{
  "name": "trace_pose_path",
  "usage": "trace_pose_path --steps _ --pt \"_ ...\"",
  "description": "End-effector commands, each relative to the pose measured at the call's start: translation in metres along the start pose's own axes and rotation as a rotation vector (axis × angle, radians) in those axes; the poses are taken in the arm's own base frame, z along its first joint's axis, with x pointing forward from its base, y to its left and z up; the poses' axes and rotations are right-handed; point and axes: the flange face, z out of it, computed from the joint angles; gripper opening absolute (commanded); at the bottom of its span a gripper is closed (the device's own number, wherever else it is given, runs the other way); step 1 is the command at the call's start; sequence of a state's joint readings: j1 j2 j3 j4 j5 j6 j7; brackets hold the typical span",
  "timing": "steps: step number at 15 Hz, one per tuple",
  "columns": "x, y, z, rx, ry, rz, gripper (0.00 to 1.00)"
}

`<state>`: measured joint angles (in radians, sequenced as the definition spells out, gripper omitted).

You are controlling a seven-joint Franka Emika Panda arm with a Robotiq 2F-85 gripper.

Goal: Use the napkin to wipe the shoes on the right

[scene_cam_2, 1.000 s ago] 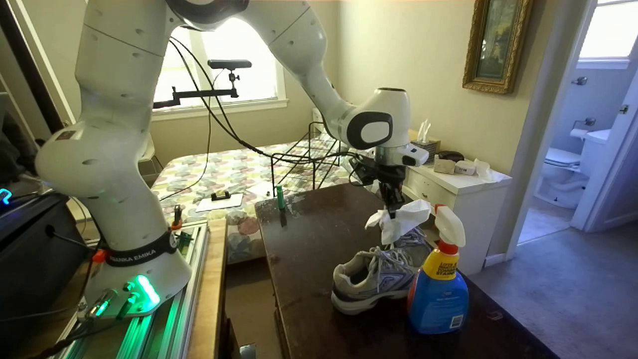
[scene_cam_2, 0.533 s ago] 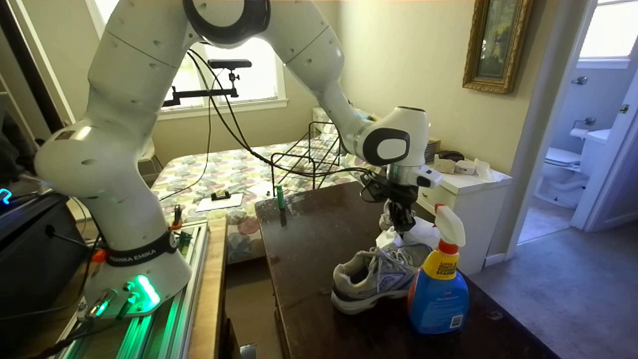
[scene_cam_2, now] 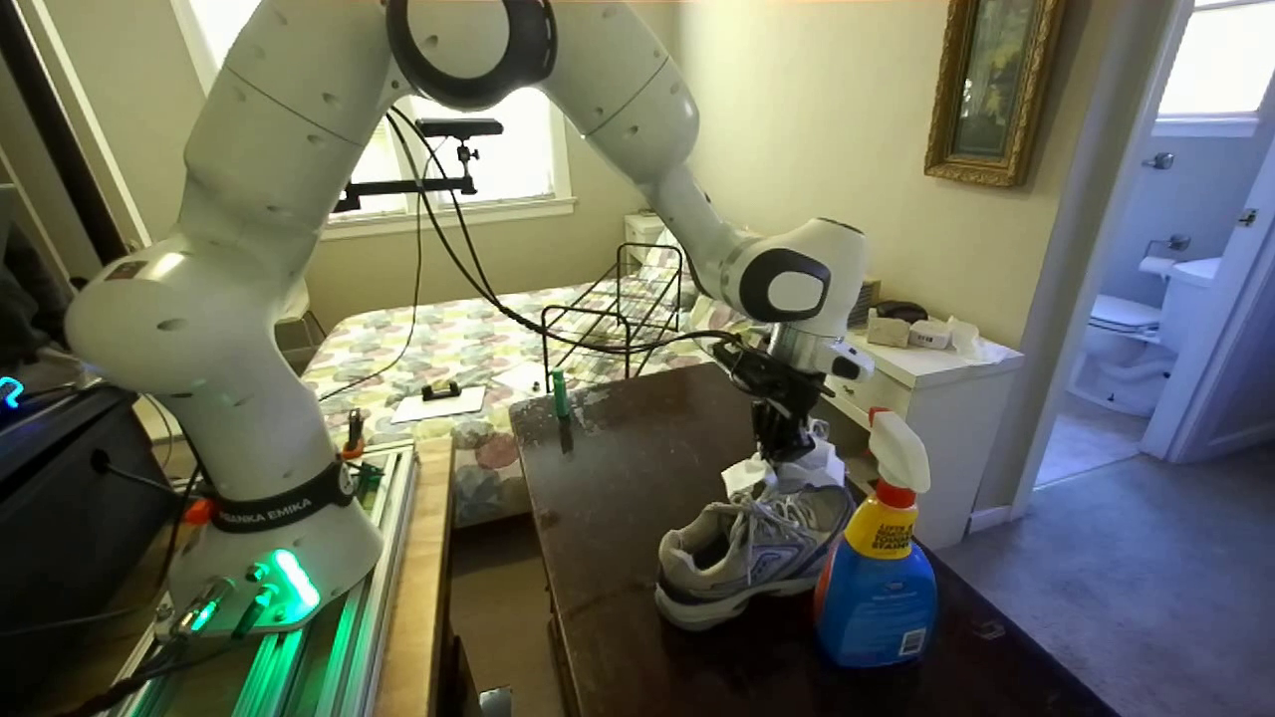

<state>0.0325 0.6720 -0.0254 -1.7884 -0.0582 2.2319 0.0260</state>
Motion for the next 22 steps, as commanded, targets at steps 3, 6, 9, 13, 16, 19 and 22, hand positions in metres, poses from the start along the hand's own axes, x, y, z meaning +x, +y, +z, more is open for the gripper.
trace_pose_path --steps 3,6,9,13,16,19,22 --pt "-0.004 -0.005 -0.012 0.093 -0.003 -0.241 0.00" --pt "0.004 -0.011 -0.004 0.062 0.019 -0.261 0.00" --pt "0.014 -0.018 0.010 0.005 0.032 -0.221 0.00" --pt "0.023 -0.005 0.028 -0.125 0.053 -0.125 0.00" --pt "0.021 0.013 0.038 -0.176 0.014 -0.040 0.00" --pt "0.008 0.035 0.048 -0.191 -0.067 0.001 0.00" --pt "0.005 0.029 0.047 -0.155 -0.079 -0.052 0.00"
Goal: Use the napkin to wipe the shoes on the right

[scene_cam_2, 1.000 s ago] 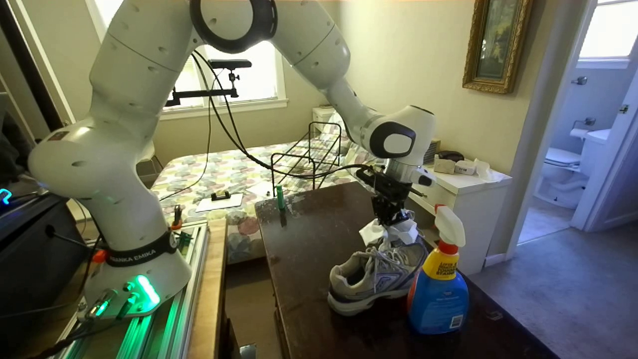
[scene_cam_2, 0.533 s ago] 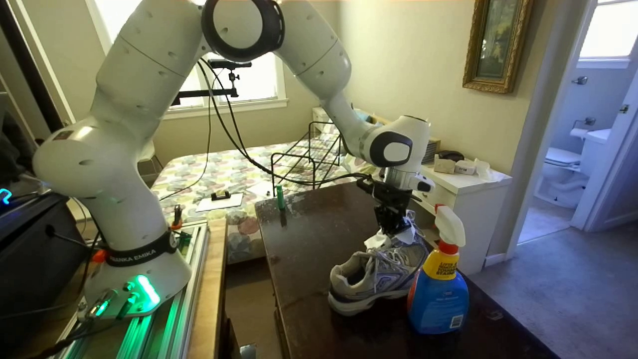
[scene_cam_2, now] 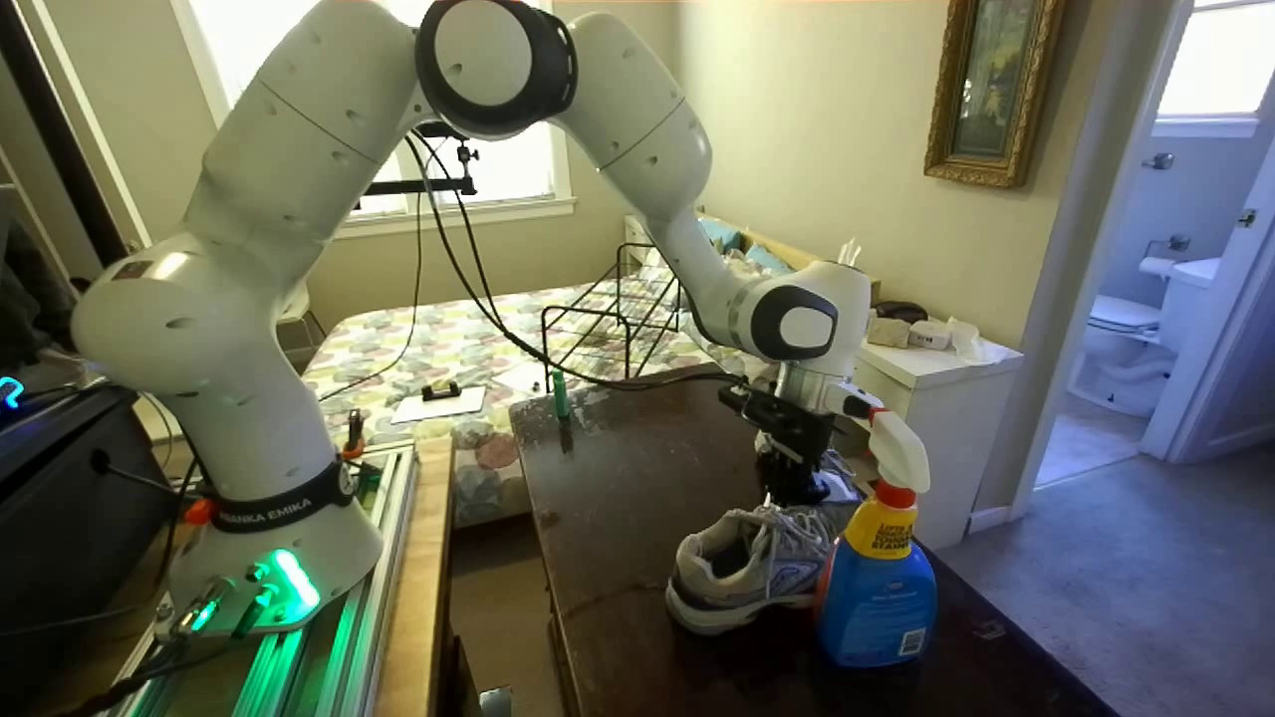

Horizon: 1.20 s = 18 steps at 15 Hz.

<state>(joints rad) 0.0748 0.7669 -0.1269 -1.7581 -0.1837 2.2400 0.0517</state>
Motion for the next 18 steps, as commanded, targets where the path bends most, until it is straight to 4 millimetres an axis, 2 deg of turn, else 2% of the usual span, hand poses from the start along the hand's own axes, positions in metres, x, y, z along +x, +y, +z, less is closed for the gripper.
trace_pose_path --steps 1,9,10,12,13,16,18 --pt "0.001 -0.019 -0.005 0.031 -0.002 -0.087 0.00" --pt "0.002 -0.131 -0.052 0.210 0.148 -0.386 0.00" --pt "0.003 -0.141 -0.056 0.217 0.159 -0.412 0.00" --pt "0.008 -0.145 -0.057 0.241 0.182 -0.410 0.00" --pt "0.012 -0.139 -0.057 0.236 0.203 -0.375 0.00" --pt "0.026 -0.115 -0.059 0.173 0.299 -0.262 0.00" --pt "0.030 -0.091 -0.056 0.136 0.321 -0.182 0.00"
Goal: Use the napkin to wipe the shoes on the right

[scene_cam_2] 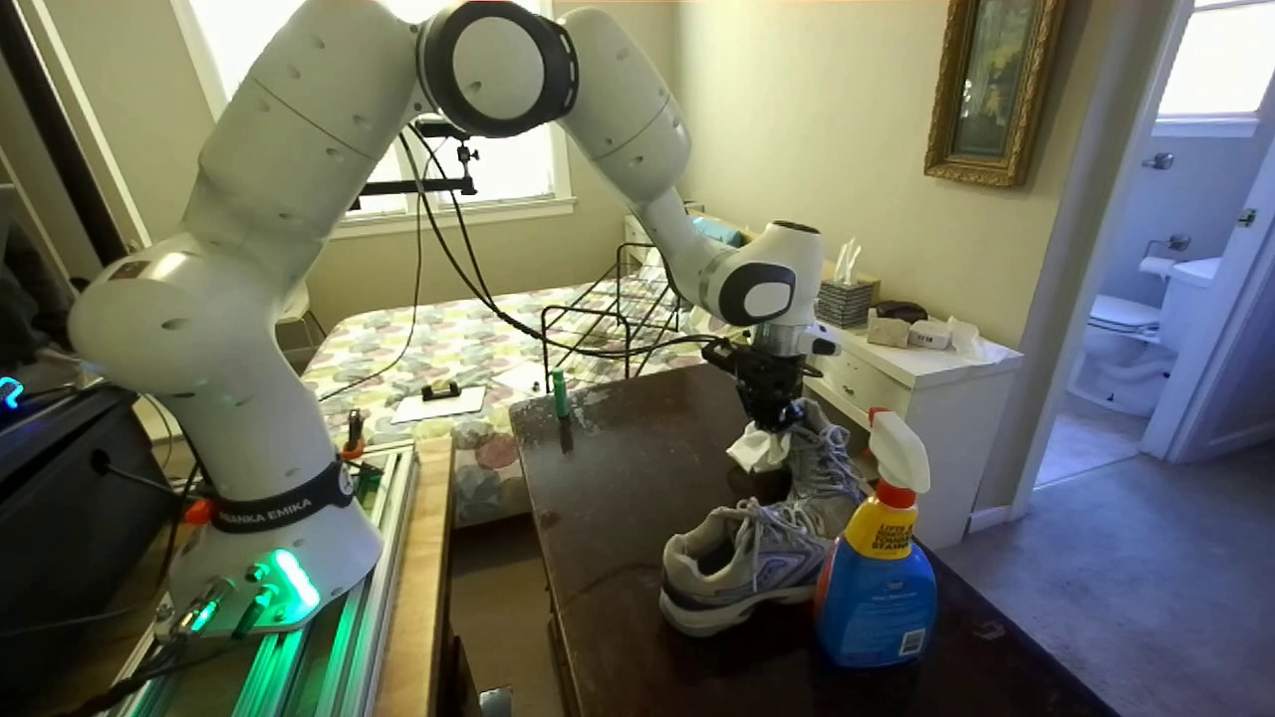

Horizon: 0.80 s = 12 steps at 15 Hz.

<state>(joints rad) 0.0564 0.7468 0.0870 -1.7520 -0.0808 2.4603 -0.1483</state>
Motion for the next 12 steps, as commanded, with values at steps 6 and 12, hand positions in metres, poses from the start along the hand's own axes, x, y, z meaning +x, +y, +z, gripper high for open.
trace_pose_path --steps 6,12 --pt "-0.029 0.090 0.016 -0.154 -0.055 0.291 0.00" --pt "-0.043 0.056 -0.007 0.020 -0.104 0.093 0.00"
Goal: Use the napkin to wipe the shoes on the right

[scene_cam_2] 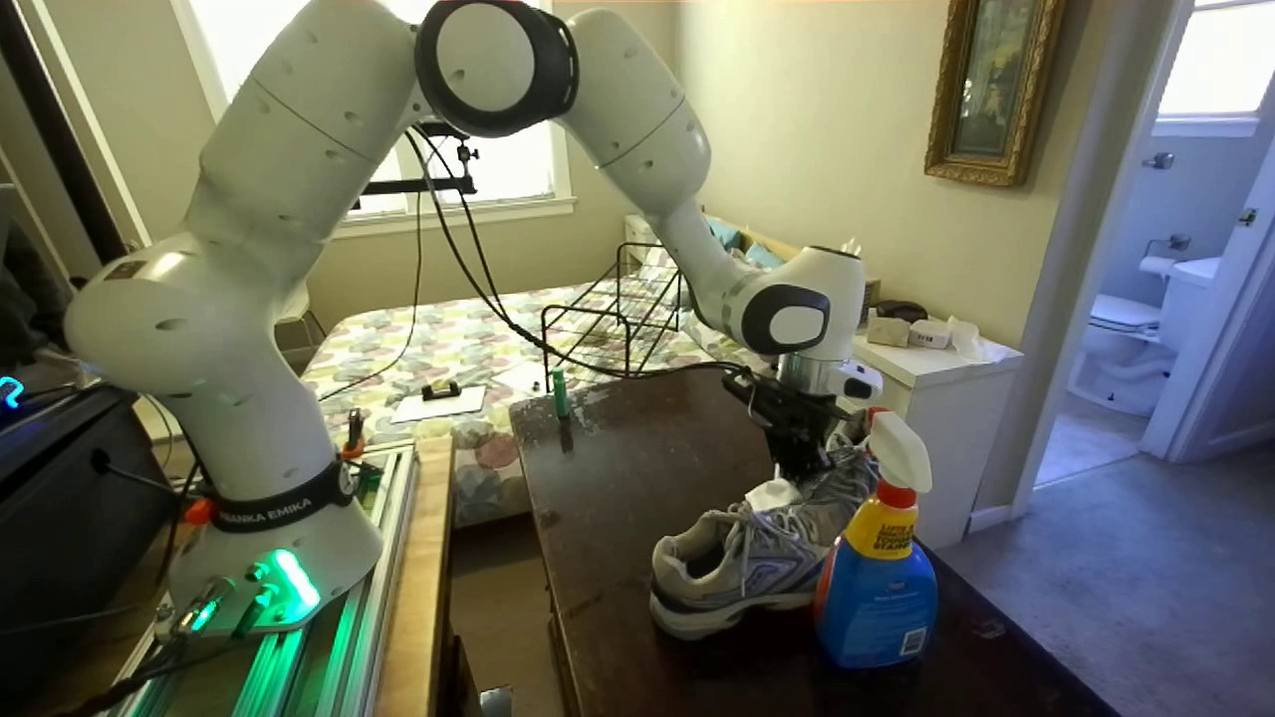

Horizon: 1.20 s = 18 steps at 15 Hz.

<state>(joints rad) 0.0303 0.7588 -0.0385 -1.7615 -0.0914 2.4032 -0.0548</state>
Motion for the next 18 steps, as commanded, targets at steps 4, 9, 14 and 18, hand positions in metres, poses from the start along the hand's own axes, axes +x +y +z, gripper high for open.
trace_pose_path --steps 4,9,14,18 --pt "-0.039 -0.077 -0.075 0.200 -0.010 -0.294 0.00" --pt "-0.028 -0.144 -0.086 0.340 -0.043 -0.517 0.00" --pt "-0.005 -0.204 -0.051 0.278 -0.084 -0.395 0.00" --pt "0.004 -0.239 -0.032 0.281 -0.128 -0.342 0.00"
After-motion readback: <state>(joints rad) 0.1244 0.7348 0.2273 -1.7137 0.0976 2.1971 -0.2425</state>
